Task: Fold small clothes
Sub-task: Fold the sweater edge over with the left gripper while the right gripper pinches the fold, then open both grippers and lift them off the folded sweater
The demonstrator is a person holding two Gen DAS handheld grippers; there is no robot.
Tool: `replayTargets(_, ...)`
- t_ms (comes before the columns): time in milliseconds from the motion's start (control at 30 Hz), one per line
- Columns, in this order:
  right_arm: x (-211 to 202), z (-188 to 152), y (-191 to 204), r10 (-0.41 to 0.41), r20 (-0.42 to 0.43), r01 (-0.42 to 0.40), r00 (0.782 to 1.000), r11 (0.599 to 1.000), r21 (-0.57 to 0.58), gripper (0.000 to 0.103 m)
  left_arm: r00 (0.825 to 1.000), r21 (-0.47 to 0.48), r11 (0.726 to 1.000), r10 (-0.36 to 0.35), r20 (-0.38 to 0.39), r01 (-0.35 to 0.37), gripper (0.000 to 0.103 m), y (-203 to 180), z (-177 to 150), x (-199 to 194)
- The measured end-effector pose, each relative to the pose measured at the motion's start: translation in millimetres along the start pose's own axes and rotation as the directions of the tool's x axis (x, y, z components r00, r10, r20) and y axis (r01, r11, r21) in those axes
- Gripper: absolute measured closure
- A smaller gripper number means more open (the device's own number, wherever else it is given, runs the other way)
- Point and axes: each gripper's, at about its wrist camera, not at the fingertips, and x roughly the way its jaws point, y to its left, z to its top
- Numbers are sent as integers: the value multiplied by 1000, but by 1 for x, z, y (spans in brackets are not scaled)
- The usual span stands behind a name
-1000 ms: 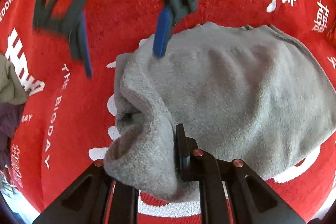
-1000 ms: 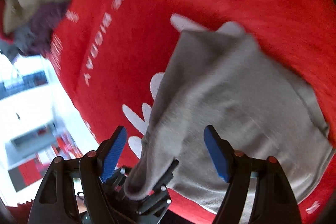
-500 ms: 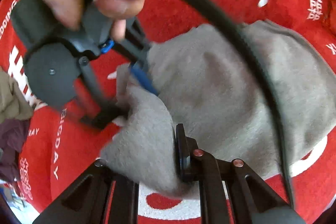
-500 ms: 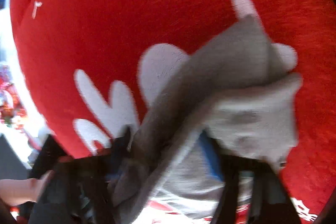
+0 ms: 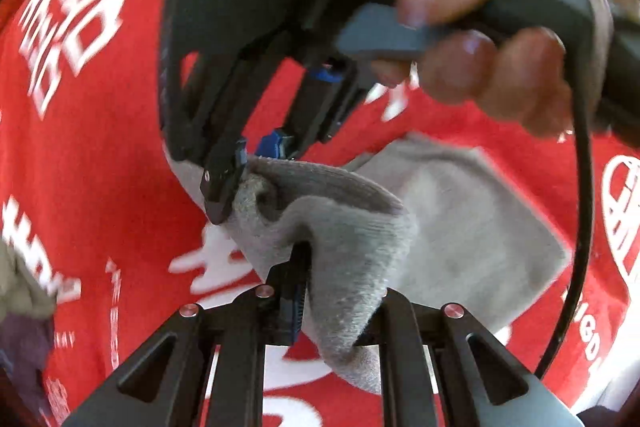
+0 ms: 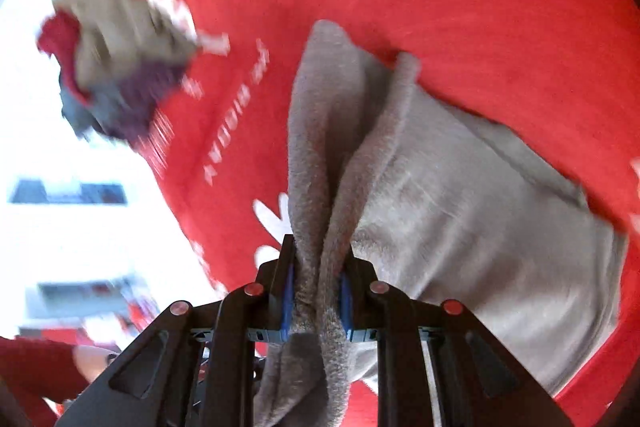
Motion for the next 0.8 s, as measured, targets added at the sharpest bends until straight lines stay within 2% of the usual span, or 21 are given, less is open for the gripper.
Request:
replayTargets(100,-51,-44,-28,70,162,-80,984,996,51,83,997,95,994,-58,44,54,88,-36,22,-9)
replayTargets(200,-101,-97,-77,104,310,-149,945,981,126,83,989,189,974,-135,56,122,88,-78,35,-8)
replayTargets(300,-115,-158,-128,79,410,-192,909,951,242,83,978,255,947,-208,16,197,88,-121,37,6)
replayTargets(333,-115,-176,-148,52,426,-191,903,938,290,83,974,271,937,-227,-8,221,88,-134,34,14)
replayTargets(400,-99,-200,-182,5,422,-183,907,906,382,83,966,287,923,-250,-61,257,88,-154,28,30)
replayTargets(500,-68,-233,-232,-32,367,-172,930,844,508,83,955,274,917,-259,-143,289,88,-171,16,49)
replayTargets(567,-47,-242,-242,-19,355,-184,935,829,529,81,947,257,917,-262,-189,305,87,-170,8,55)
replayTargets(600,-42,-244,-242,-9,367,-200,930,825,529,80,944,253,917,-261,-200,307,86,-168,6,55)
replayTargets(633,-41,-246,-242,-8,381,-213,925,819,532,76,941,245,918,-262,-212,311,71,-163,3,53)
replayTargets(667,-39,-249,-239,-7,394,-225,919,811,540,74,940,233,920,-266,-214,314,39,-164,-3,49)
replayTargets(700,-39,-250,-237,-4,403,-237,915,802,548,67,939,201,927,-276,-205,317,26,-153,-3,42)
replayTargets(733,-41,-252,-235,-4,408,-244,913,795,555,61,935,163,931,-295,-195,328,18,-141,-3,35)
replayTargets(767,-42,-251,-233,-8,408,-242,913,793,559,57,928,136,929,-315,-200,344,18,-133,-2,32)
replayTargets(800,-47,-255,-230,-16,408,-237,913,793,562,48,919,96,930,-328,-220,355,18,-121,-2,29)
